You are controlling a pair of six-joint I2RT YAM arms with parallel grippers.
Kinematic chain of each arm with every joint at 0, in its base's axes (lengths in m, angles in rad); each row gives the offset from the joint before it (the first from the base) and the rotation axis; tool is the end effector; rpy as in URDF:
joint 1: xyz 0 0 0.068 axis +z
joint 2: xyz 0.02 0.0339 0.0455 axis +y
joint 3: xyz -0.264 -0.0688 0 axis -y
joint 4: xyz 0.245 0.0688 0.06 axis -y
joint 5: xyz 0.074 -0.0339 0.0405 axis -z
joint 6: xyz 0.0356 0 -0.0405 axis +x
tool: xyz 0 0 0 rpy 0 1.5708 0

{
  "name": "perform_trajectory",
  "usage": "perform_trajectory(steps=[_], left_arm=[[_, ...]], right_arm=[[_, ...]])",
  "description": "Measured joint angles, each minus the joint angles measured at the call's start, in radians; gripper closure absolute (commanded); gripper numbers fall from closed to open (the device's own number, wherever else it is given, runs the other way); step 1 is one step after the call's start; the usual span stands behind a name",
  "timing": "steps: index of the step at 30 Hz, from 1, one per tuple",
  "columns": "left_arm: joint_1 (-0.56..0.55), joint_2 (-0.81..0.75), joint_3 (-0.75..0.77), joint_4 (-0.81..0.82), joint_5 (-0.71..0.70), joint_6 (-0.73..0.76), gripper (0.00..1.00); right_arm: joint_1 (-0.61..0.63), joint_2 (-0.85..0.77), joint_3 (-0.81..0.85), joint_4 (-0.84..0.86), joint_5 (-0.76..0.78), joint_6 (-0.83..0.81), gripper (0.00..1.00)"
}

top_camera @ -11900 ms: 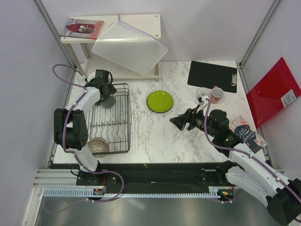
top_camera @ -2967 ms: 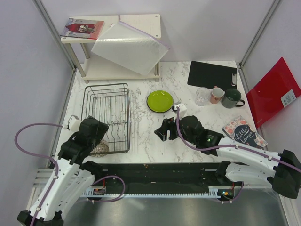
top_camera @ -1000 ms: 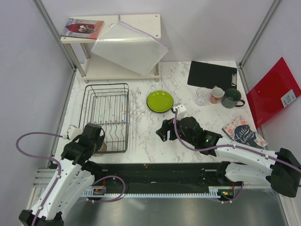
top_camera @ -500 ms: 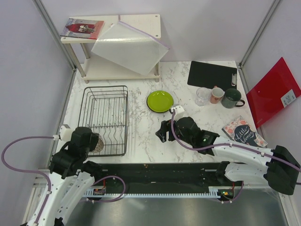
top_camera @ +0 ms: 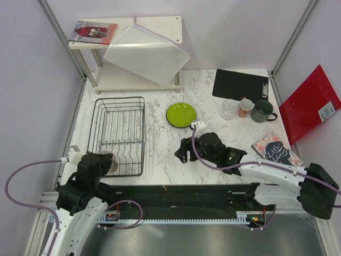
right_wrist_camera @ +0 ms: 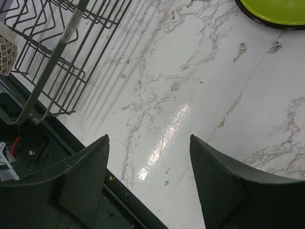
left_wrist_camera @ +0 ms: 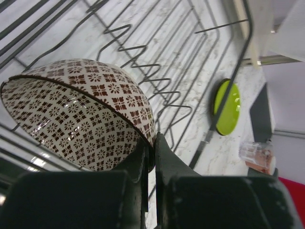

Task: Unload the mixed dishes from the dish rack
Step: Pick up the bowl from the dish rack, then place the bowl at the center of the board.

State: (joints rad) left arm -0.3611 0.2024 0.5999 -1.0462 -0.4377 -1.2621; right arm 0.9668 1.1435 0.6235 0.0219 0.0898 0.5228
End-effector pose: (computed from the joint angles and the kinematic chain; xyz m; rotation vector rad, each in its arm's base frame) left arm 0.0509 -0.0031 0.2525 -1.1614 1.8503 -0.4500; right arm 0.1441 0.2033 0.2318 -0.4214 2.1303 0.8030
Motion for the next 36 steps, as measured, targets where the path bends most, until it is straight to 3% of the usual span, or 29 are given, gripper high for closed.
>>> perform_trajectory(steps=[8, 15, 20, 23, 30, 34, 36], left_arm=[[0.0, -0.053, 0.034, 0.324, 0.092, 0.259, 0.98], [0.0, 0.128, 0.176, 0.506, 0.245, 0.464, 0.98], [-0.005, 0.48, 0.402, 0.508, 0.479, 0.581, 0.98], [-0.075, 0.673, 0.497, 0.499, 0.538, 0.626, 0.98], [-0.425, 1.111, 0.81, 0.348, 0.461, 0.768, 0.98], [-0.55, 1.375, 1.077, 0.264, 0.39, 0.859, 0.98], [-0.618, 1.556, 1.286, 0.166, 0.315, 0.921, 0.98]], right_arm=[[0.0, -0.063, 0.002, 0.002, -0.011, -0.005, 0.25], [0.0, -0.187, 0.042, -0.057, 0.047, -0.015, 0.25], [0.0, -0.293, 0.156, -0.193, 0.204, -0.019, 0.25], [0.0, -0.357, 0.24, -0.291, 0.339, -0.019, 0.24], [0.0, -0.523, 0.365, -0.454, 0.585, -0.023, 0.25], [0.0, -0.584, 0.431, -0.521, 0.67, -0.02, 0.26], [0.0, -0.588, 0.456, -0.564, 0.706, -0.013, 0.25]])
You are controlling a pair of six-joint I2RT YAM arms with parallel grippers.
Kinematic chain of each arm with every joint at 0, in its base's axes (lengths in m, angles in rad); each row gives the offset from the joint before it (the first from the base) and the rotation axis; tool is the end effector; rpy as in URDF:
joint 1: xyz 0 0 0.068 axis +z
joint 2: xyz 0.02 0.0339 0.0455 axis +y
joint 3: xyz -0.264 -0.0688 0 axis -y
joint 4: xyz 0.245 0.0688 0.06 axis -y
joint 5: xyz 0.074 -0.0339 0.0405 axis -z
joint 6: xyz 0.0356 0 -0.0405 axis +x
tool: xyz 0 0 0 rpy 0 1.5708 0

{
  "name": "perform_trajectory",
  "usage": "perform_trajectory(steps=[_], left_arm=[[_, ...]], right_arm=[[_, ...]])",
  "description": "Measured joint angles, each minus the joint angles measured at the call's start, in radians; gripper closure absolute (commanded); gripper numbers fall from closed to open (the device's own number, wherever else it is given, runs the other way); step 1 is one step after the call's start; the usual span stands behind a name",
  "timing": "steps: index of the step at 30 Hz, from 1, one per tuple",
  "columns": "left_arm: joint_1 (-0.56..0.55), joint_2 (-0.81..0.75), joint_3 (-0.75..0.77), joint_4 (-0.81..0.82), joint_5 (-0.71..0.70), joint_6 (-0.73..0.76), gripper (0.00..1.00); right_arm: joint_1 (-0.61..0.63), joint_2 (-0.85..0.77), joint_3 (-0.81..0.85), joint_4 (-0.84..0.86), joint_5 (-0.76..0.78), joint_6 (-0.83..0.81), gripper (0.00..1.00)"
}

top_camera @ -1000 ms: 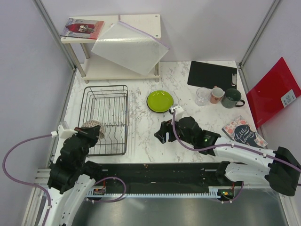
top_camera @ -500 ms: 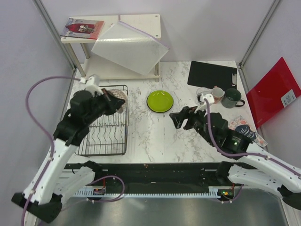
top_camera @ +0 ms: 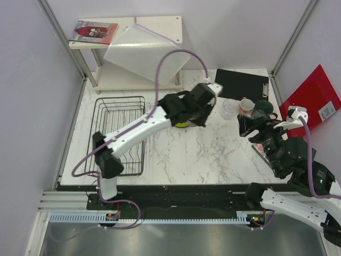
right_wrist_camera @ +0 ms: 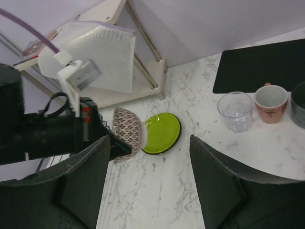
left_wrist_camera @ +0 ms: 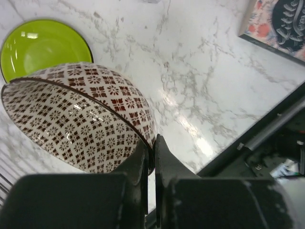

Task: Unload the mixed dishes from the dish rack
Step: Place the bowl at the center of the board.

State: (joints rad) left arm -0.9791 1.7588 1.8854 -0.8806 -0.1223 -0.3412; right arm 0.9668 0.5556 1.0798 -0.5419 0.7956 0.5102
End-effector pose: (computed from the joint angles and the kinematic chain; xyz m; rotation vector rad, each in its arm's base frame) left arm 0.2181 -0.3167 0.3885 0.6852 2.2756 -0.5155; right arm 0.0645 0.0487 0.4256 0.2612 1.5861 0.5210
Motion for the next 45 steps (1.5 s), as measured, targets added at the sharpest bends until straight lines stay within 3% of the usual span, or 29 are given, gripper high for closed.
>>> perform_trajectory(steps=[3, 6, 15, 31, 33, 34, 37, 40, 45], left_arm=[[-0.08, 0.237, 0.245, -0.088, -0.08, 0.08, 0.98], [-0.13, 0.399, 0.367, -0.148, -0.096, 0.144, 0.98], [-0.141, 0.547, 0.377, -0.269, -0.048, 0.216, 0.98], [-0.14, 0.667, 0.396, -0.269, -0.093, 0.289, 0.97], [-0.141, 0.67, 0.396, -0.266, -0.113, 0.289, 0.88], [-0.14, 0.67, 0.396, -0.265, -0.117, 0.289, 0.74], [-0.14, 0.67, 0.381, -0.247, -0.128, 0.286, 0.49], [-0.14, 0.665, 0.339, -0.225, -0.131, 0.286, 0.4], [-0.139, 0.643, 0.277, -0.213, -0.132, 0.281, 0.33]], right_arm=[[0.0, -0.007, 0.003, -0.067, 0.036, 0.019, 0.26], [0.0, -0.037, 0.001, -0.116, 0.055, 0.036, 0.25], [0.0, -0.089, 0.002, -0.193, 0.101, 0.062, 0.25], [0.0, -0.089, -0.053, -0.234, 0.095, 0.101, 0.25], [0.0, -0.093, -0.056, -0.238, 0.094, 0.105, 0.25], [0.0, -0.096, -0.056, -0.239, 0.093, 0.106, 0.25], [0.0, -0.1, -0.056, -0.239, 0.094, 0.107, 0.25], [0.0, -0.1, -0.056, -0.239, 0.093, 0.107, 0.25], [0.0, -0.1, -0.056, -0.246, 0.097, 0.107, 0.25]])
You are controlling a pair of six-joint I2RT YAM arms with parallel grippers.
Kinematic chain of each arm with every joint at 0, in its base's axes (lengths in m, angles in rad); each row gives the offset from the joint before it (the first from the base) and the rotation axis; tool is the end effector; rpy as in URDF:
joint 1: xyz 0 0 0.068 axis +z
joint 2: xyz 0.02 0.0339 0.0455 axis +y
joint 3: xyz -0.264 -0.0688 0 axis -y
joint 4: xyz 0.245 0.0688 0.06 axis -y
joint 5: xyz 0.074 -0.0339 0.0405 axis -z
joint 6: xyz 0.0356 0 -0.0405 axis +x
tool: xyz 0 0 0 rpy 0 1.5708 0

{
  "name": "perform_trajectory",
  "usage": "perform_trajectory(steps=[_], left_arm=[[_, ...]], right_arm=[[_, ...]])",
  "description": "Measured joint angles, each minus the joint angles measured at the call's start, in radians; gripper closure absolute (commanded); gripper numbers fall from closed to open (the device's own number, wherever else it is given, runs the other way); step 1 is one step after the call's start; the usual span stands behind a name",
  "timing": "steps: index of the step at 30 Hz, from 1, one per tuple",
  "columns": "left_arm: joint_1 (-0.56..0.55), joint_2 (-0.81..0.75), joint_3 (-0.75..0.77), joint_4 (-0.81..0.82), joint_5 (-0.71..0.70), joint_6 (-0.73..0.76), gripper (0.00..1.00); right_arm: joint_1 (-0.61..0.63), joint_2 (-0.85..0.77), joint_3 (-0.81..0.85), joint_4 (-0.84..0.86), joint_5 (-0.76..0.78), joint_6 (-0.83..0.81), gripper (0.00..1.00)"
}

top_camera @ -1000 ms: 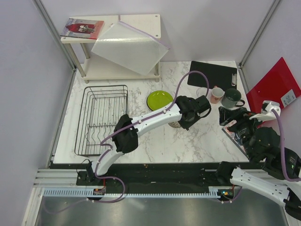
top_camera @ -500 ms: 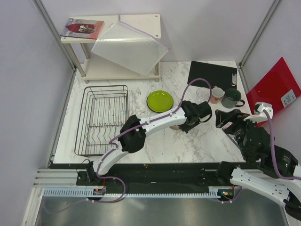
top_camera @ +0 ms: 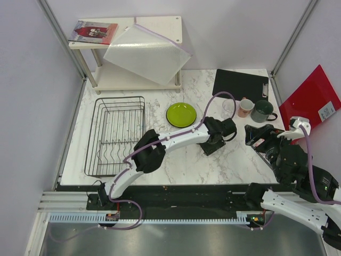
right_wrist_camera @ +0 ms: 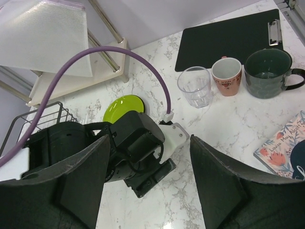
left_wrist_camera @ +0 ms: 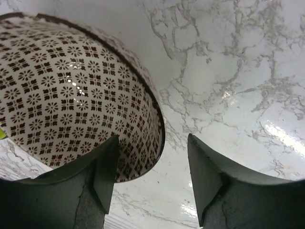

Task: Unload the mixed dishes from the dish rack
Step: Place the bowl at the center of the board, then reset both arms

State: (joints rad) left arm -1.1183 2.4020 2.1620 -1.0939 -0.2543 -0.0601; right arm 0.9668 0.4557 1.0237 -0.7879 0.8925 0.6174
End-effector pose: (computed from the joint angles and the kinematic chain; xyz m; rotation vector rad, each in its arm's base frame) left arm 0.2235 -0.4392 0.1860 1.3778 2.4409 0.1125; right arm 0.0519 0.0264 0.3910 0.3276 1.6911 0.3768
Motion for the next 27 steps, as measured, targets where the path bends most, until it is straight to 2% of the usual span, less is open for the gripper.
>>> perform_trajectory(steps=[3, 6, 7, 14, 16, 20, 25, 27], left_arm=[[0.0, -0.042, -0.032, 0.008, 0.001, -0.011, 0.27], [0.0, -0.121, -0.066, 0.022, 0.002, -0.025, 0.16], [0.0, -0.158, -0.076, 0.031, 0.002, -0.032, 0.01], [0.002, -0.447, -0.09, 0.1, 0.0, -0.081, 0.01], [0.008, -0.547, -0.154, 0.135, -0.008, -0.113, 0.01], [0.058, -0.807, -0.417, 0.221, -0.026, -0.211, 0.01], [0.232, -1.158, -0.78, 0.306, -0.048, -0.329, 0.01], [0.283, -1.27, -0.869, 0.316, -0.063, -0.357, 0.01]], right_arm=[[0.0, -0.003, 0.011, -0.015, 0.004, -0.001, 0.25], [0.0, -0.007, 0.037, -0.023, 0.008, -0.002, 0.25], [0.0, -0.008, 0.047, -0.024, 0.011, -0.003, 0.25], [0.0, -0.013, 0.063, -0.037, 0.022, 0.0, 0.25], [0.0, -0.013, 0.061, -0.037, 0.022, 0.0, 0.24], [0.0, -0.013, 0.029, -0.033, 0.021, 0.003, 0.24], [0.0, -0.003, -0.044, -0.006, -0.003, 0.001, 0.23], [0.0, 0.018, -0.062, 0.012, -0.016, -0.001, 0.23]])
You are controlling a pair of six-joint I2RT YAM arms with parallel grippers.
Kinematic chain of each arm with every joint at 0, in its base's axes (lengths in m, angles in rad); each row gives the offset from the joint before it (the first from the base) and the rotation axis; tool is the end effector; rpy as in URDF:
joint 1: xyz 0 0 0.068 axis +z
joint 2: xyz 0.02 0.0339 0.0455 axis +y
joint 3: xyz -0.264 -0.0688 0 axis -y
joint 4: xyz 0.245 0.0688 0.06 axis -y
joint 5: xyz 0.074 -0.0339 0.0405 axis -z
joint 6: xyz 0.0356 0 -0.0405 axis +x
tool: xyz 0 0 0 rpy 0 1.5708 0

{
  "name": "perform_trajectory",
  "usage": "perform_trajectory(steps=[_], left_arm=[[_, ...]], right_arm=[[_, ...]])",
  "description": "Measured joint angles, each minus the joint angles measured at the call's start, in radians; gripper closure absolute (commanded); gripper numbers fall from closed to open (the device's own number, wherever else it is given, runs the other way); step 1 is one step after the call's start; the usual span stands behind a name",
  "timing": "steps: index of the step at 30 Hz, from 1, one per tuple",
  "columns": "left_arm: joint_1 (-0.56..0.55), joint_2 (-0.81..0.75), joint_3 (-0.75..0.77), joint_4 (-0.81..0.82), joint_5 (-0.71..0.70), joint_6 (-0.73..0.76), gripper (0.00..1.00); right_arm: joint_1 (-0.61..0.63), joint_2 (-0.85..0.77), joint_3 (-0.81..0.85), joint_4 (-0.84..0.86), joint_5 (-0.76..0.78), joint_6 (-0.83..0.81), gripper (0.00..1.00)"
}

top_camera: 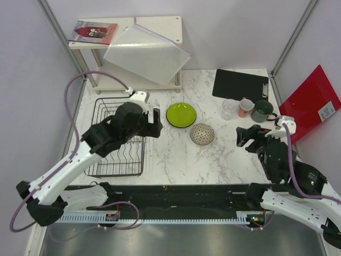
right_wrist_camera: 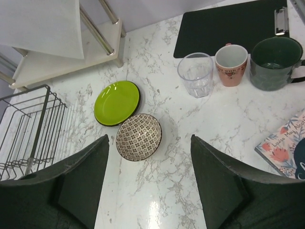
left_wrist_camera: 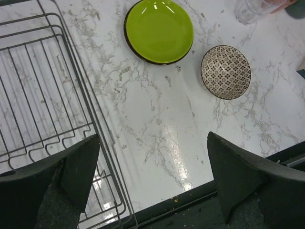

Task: Unload the mixed dishes from the dish rack
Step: Reset both arms

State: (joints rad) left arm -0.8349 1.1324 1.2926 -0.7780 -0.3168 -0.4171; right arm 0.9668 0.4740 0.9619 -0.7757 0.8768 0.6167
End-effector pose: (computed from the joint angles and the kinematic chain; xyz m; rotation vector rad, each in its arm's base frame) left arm 0.1613 -0.1616 0.3884 0.2750 2.1604 -0.3754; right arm 0.0601 0.0389 0.3744 0.2843 1.7424 0.3367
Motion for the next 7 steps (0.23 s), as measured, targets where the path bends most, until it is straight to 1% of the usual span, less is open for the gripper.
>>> perform_trajectory(steps=[3, 5, 7], left_arm=[[0.023, -0.131, -0.089, 0.002, -0.012, -0.026, 0.01], [0.024, -0.175, -0.109, 0.003, -0.016, -0.036, 0.01], [0.024, -0.188, -0.112, 0.003, -0.022, -0.042, 0.01]], right_arm=[[0.0, 0.051, -0.021, 0.041, -0.029, -0.004, 0.23], [0.0, 0.081, -0.033, 0.066, -0.047, -0.008, 0.23], [0.0, 0.112, -0.04, 0.09, -0.066, -0.011, 0.23]])
